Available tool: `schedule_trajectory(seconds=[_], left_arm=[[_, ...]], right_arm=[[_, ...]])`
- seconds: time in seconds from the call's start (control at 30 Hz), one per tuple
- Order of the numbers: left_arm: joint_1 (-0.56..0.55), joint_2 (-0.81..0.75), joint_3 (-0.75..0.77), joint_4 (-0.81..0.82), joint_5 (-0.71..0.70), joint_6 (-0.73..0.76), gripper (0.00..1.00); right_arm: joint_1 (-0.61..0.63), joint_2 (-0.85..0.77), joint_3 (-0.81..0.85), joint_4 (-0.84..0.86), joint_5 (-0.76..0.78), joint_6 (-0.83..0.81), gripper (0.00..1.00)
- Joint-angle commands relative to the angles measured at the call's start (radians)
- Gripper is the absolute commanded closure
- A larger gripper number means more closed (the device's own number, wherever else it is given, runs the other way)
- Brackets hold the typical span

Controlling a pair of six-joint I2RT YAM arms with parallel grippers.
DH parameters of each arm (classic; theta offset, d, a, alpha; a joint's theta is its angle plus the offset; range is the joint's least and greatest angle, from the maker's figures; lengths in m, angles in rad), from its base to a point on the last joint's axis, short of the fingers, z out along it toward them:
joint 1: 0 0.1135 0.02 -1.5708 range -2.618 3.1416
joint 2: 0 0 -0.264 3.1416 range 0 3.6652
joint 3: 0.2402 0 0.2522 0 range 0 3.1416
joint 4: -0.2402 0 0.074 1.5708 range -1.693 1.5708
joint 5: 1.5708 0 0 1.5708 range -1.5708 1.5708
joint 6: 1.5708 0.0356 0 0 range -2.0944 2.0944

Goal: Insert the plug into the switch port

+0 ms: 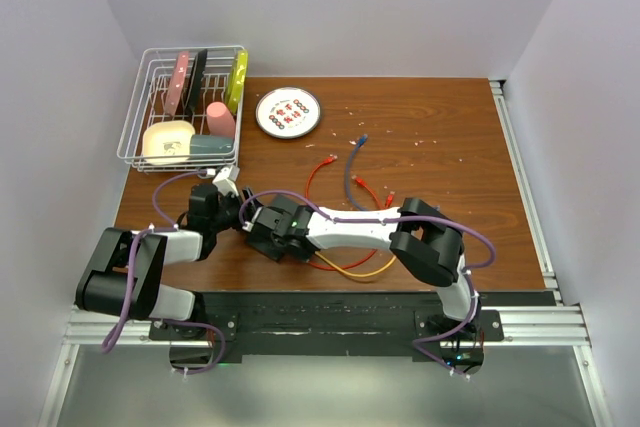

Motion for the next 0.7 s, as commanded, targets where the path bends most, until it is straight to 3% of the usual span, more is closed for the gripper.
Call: schedule_trajectory(seconds=[0.0, 0.67], left_arm=[[-0.004, -0.018, -0.009, 0.012, 0.038, -0.019, 0.44], [-0.004, -0.003, -0.009, 0.032, 0.047, -0.021, 0.45]], right_arm=[[0.005, 0.017, 0.071, -0.028, -0.001, -0.034, 1.00], [0.011, 0.056, 0.108, -0.064, 0.047, -0.082, 1.00]])
